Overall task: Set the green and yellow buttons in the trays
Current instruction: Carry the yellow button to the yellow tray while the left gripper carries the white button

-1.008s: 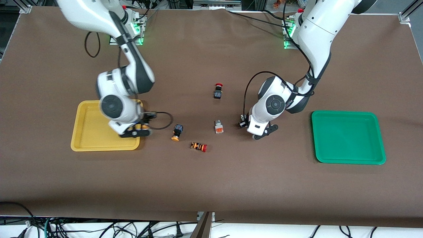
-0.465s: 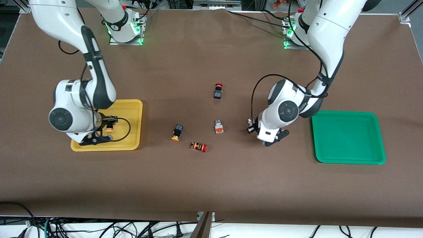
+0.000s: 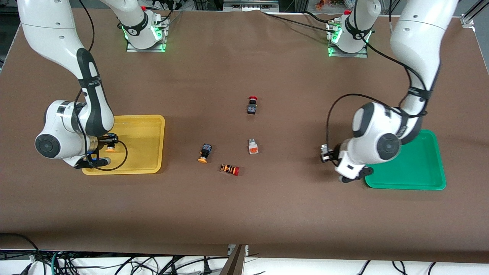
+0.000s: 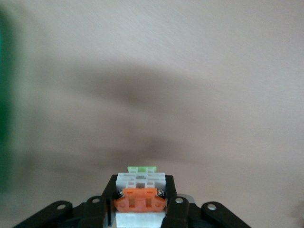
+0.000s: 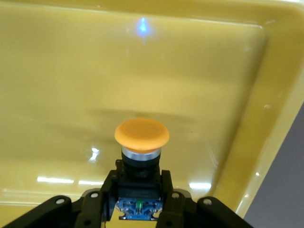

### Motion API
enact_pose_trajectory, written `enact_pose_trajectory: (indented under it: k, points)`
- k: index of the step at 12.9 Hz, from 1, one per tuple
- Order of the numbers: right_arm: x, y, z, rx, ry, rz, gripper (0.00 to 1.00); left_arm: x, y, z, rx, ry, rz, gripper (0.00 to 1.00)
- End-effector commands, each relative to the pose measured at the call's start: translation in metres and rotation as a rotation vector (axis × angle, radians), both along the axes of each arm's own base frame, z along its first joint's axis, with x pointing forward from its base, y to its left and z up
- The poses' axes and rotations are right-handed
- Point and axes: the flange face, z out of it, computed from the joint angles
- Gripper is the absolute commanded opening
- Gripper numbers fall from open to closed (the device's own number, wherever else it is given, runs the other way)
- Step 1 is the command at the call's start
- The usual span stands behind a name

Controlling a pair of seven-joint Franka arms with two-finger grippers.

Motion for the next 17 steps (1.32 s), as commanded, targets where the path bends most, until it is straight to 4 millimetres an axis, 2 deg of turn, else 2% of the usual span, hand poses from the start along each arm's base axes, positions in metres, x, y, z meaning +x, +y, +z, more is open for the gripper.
enact_pose_trajectory:
  k: [1,2,3,4,5,7,9,11,12,14,16,17]
  points:
    - [-0.005,-0.008,-0.007,0.026,-0.011,0.012,0.21,0.001,0.046,0.002,-0.032,0.006,-0.14,0.18]
    - [-0.005,-0.012,-0.01,0.025,-0.011,0.007,0.26,0.001,0.061,0.004,-0.04,0.015,-0.165,0.2]
    - [-0.005,-0.012,-0.012,0.023,-0.013,0.007,0.5,0.001,0.076,0.011,-0.045,0.014,-0.183,0.2]
    - [-0.005,-0.012,-0.012,0.022,-0.012,0.009,0.92,0.0,0.082,0.018,-0.044,0.015,-0.205,0.2]
    - [-0.002,-0.009,-0.008,0.026,-0.014,0.011,1.0,0.001,0.09,0.023,-0.009,0.011,-0.24,0.2]
    - [0.009,0.007,0.007,0.028,-0.039,0.025,1.0,0.002,0.097,0.036,0.081,0.002,-0.327,0.2]
    - [0.025,0.049,0.027,0.067,-0.063,0.06,1.0,0.001,0.105,0.035,0.125,0.014,-0.39,0.2]
    - [0.037,0.091,0.051,0.08,-0.074,0.048,1.0,0.001,0.12,0.019,0.242,0.043,-0.545,0.19]
    - [0.04,0.113,0.059,0.084,-0.085,0.036,1.0,0.001,0.134,0.015,0.248,0.048,-0.544,0.19]
    - [0.039,0.154,0.063,0.081,-0.095,0.01,1.0,-0.002,0.159,-0.012,0.231,0.063,-0.545,0.2]
    - [0.033,0.193,0.06,0.081,-0.1,-0.03,1.0,0.001,0.171,-0.023,0.216,0.032,-0.554,0.2]
    - [0.029,0.219,0.059,0.08,-0.114,-0.073,1.0,0.002,0.18,-0.03,0.208,0.005,-0.543,0.2]
